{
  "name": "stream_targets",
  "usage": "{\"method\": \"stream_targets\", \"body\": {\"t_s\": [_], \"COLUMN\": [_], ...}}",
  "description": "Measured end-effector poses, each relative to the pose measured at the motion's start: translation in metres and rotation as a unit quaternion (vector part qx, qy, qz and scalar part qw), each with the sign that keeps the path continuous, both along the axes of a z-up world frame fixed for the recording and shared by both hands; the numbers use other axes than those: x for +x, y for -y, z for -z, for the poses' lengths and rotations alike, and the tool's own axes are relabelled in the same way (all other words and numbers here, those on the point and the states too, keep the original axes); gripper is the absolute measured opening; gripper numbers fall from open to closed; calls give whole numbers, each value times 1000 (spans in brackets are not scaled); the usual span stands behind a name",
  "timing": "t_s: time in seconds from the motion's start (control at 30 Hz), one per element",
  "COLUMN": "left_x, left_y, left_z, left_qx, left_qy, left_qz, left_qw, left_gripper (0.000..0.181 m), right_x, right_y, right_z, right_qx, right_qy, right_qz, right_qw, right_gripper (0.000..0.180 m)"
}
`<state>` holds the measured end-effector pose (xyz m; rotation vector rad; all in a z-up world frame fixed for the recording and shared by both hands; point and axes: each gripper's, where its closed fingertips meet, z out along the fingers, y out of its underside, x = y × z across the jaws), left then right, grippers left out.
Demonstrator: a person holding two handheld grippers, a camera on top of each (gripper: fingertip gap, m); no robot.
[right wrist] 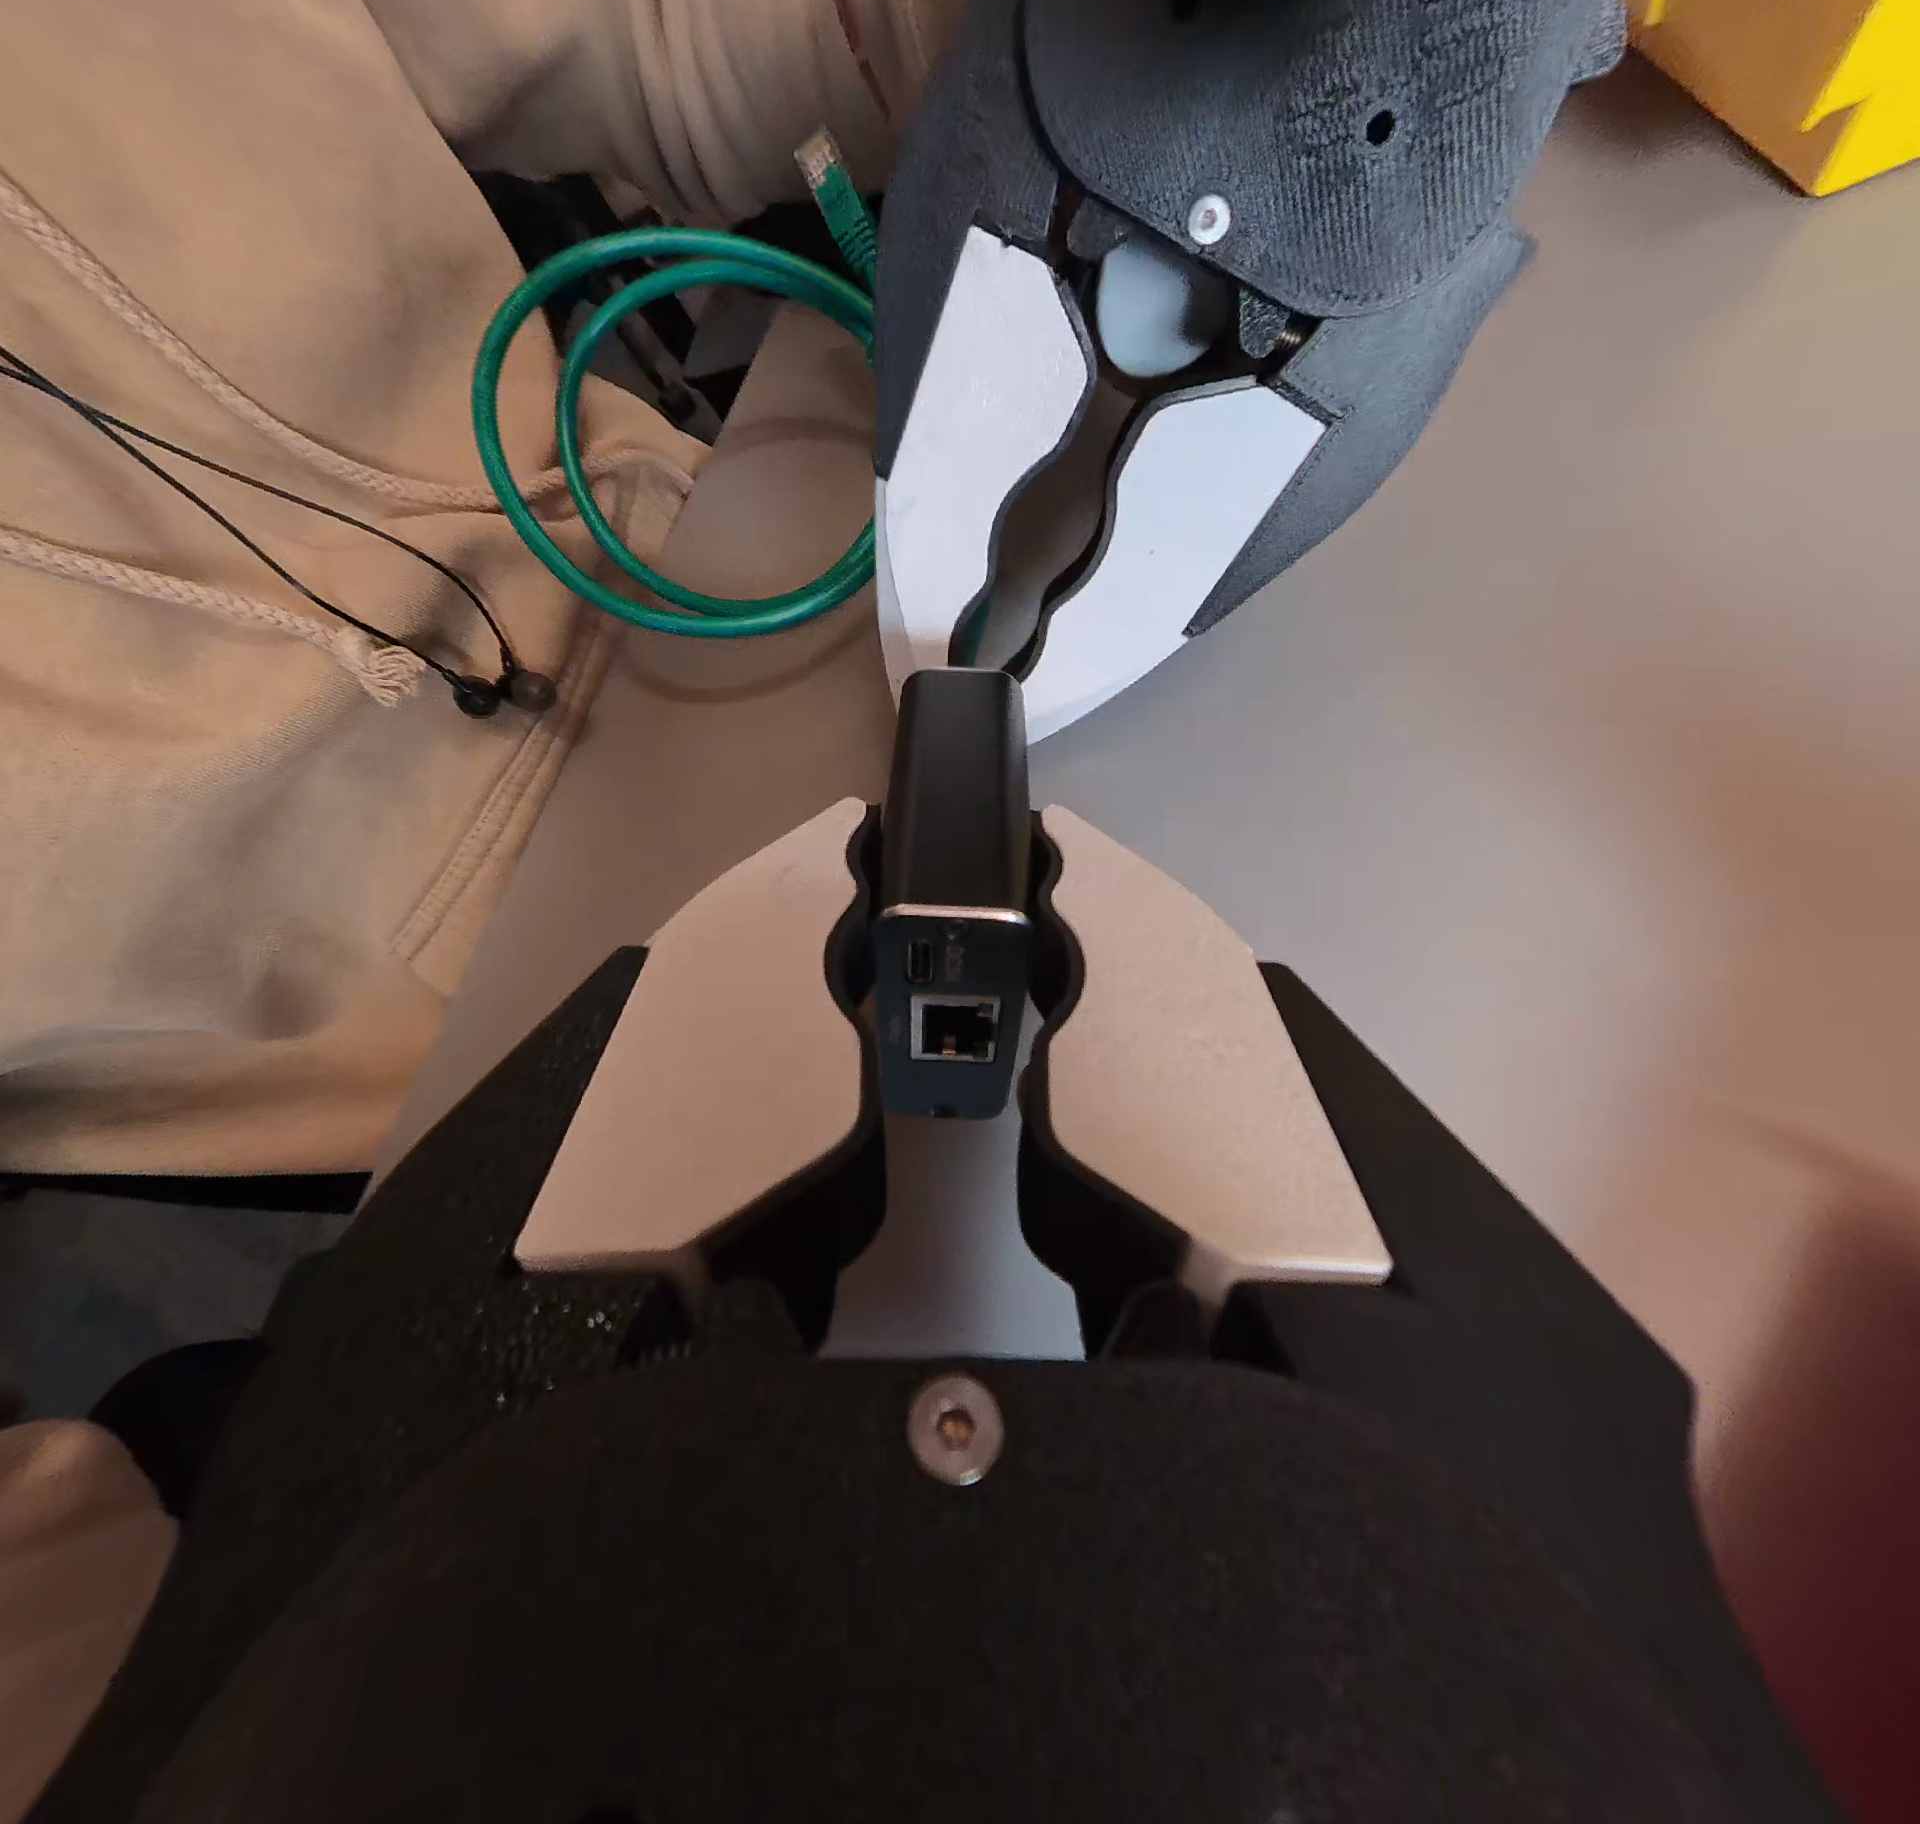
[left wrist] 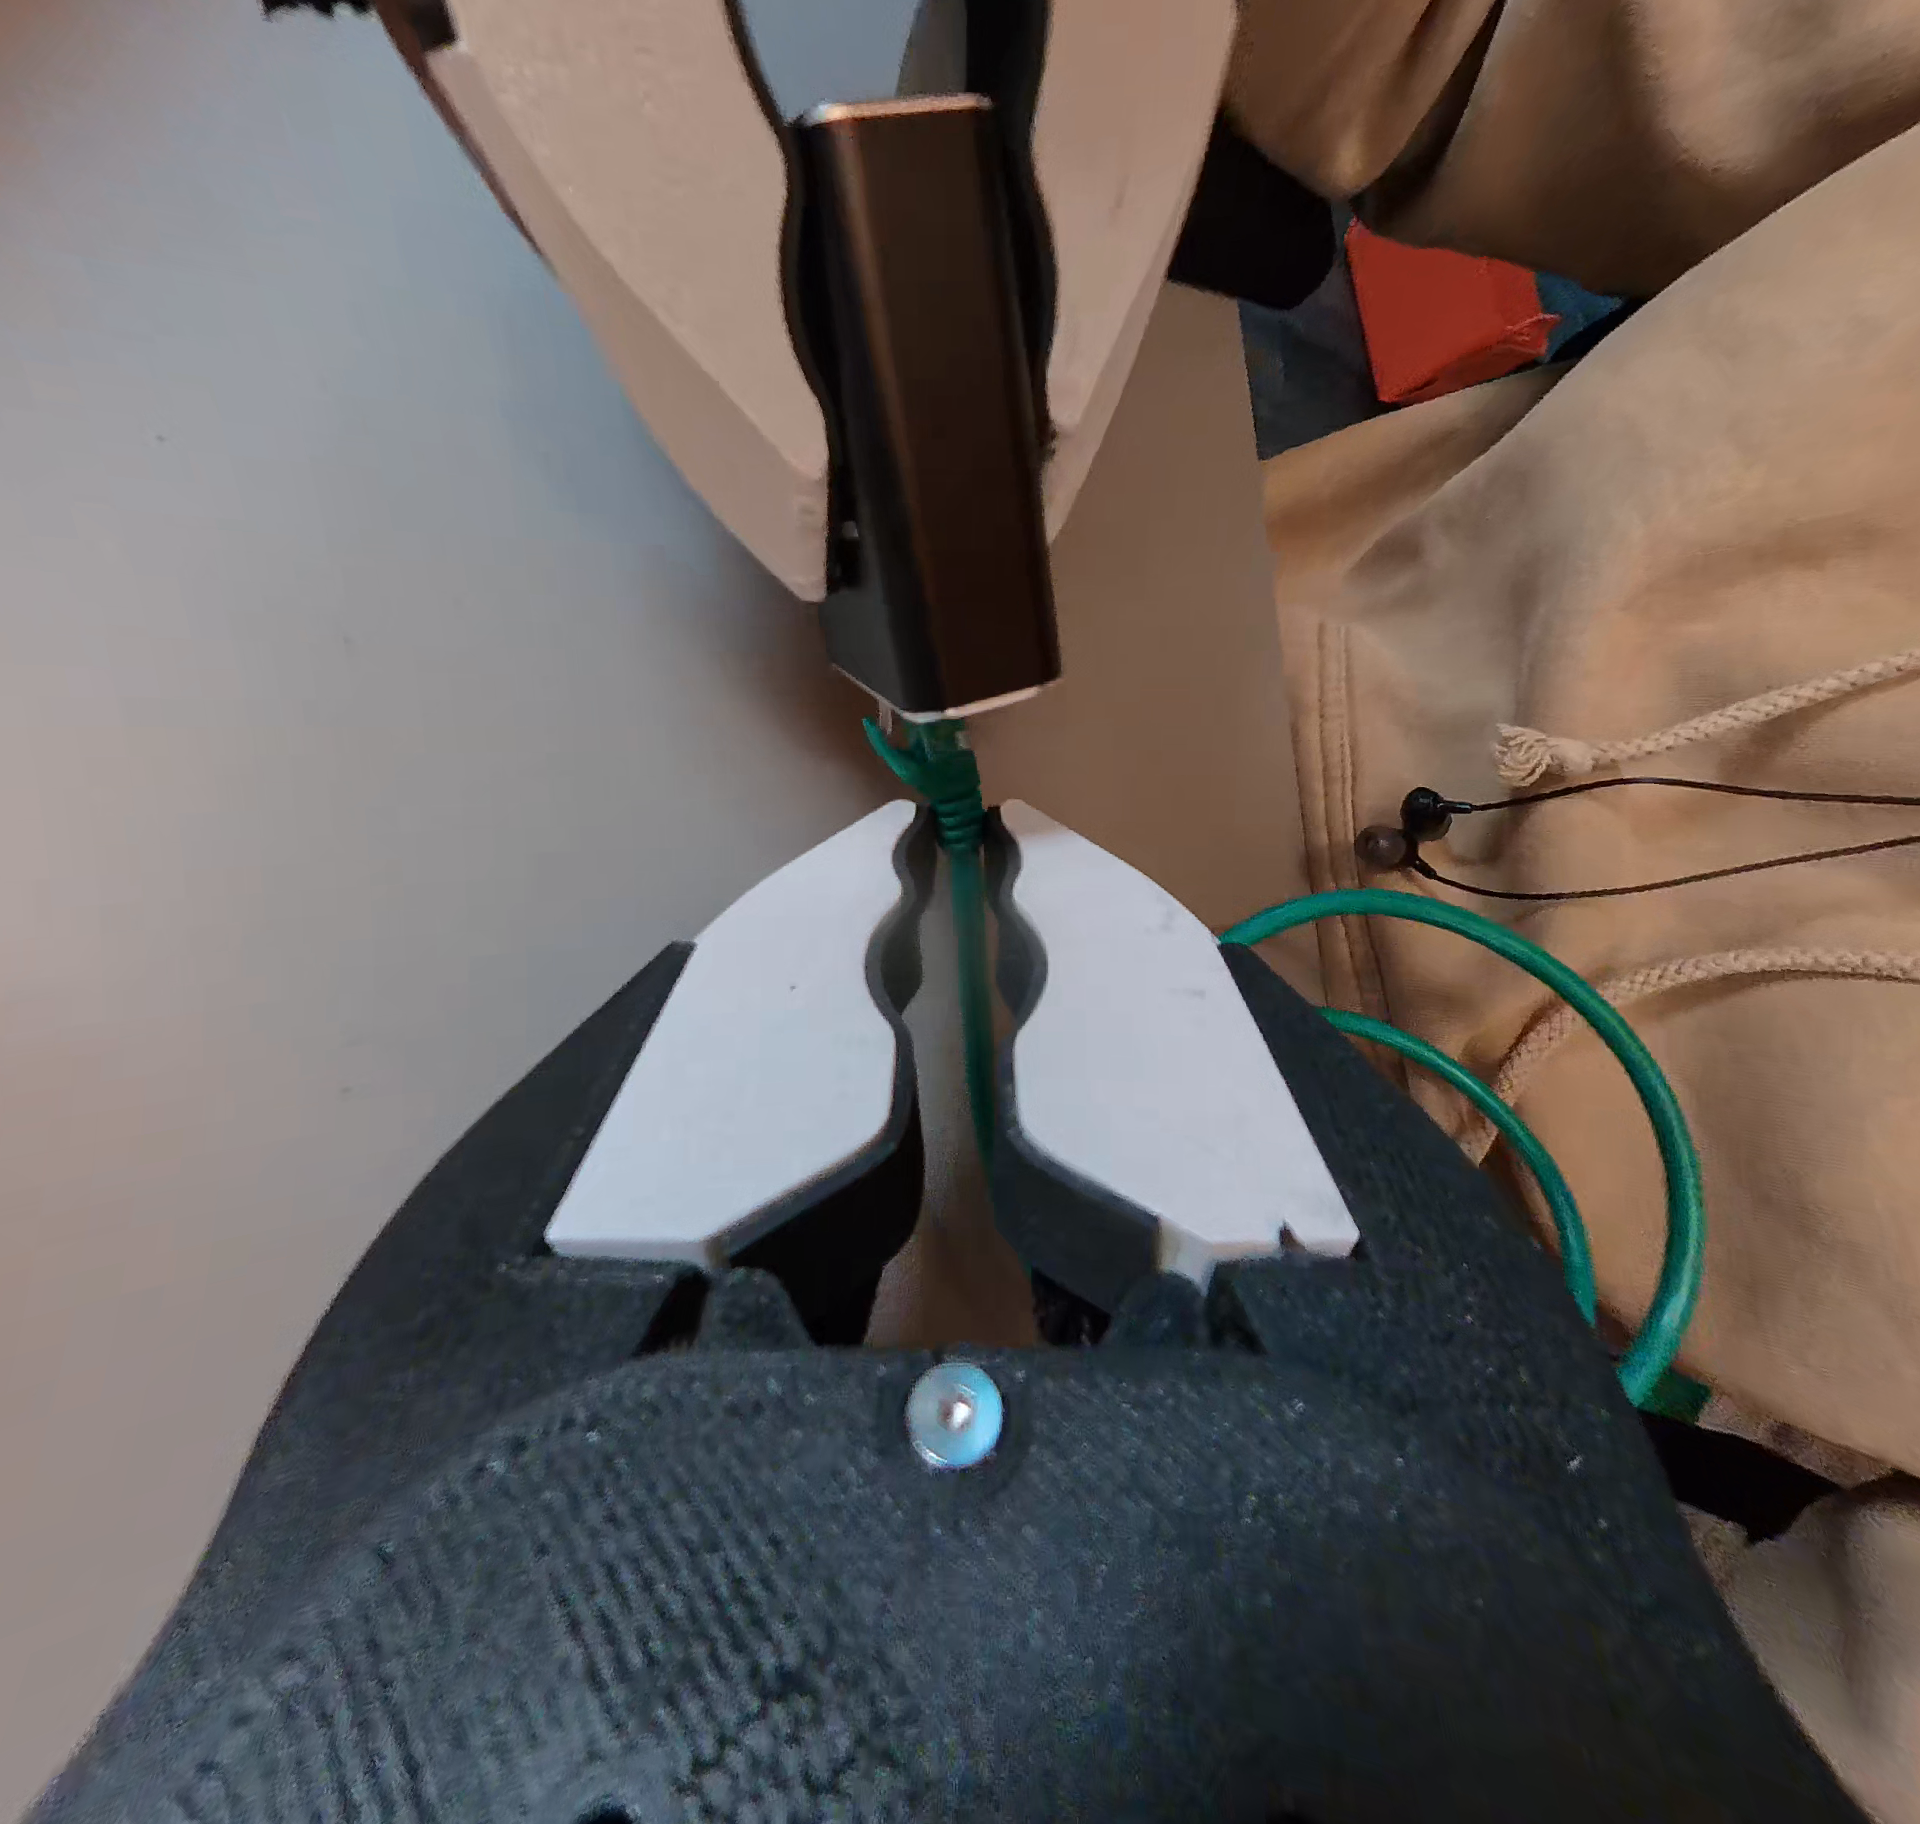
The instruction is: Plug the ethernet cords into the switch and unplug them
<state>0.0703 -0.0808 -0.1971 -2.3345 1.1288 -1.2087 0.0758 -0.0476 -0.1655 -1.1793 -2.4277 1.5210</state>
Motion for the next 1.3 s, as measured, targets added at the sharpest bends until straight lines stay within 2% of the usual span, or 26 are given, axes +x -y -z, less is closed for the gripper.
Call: {"method": "stream_targets", "body": {"t_s": [0.27, 0.4, 0.53, 0.8, 0.9, 1.0, 1.17, 1.3], "left_x": [13, 12, 14, 6, -6, -12, -15, -15], "left_y": [4, 0, -1, -13, -17, -17, -14, -11], "left_z": [-14, -32, -39, -55, -66, -76, -74, -69], "left_qx": [10, 27, 48, 72, 87, 101, 102, 93], "left_qy": [56, 96, 102, 136, 151, 163, 149, 139], "left_qz": [8, -7, -12, -49, -66, -74, -70, -65], "left_qw": [998, 995, 994, 987, 982, 979, 981, 984], "left_gripper": [8, 8, 8, 8, 8, 9, 9, 9], "right_x": [0, 2, 0, -8, -12, -12, -12, -15], "right_y": [8, 2, 3, -9, -15, -12, -6, -12], "right_z": [-21, -36, -45, -65, -67, -57, -55, -62], "right_qx": [-42, -81, -111, -152, -110, -69, -70, -72], "right_qy": [-31, -57, -79, -128, -147, -129, -130, -147], "right_qz": [-13, -3, -2, 40, 64, 63, 51, 72], "right_qw": [999, 995, 991, 979, 981, 987, 988, 984], "right_gripper": [26, 25, 26, 26, 26, 32, 27, 36]}}
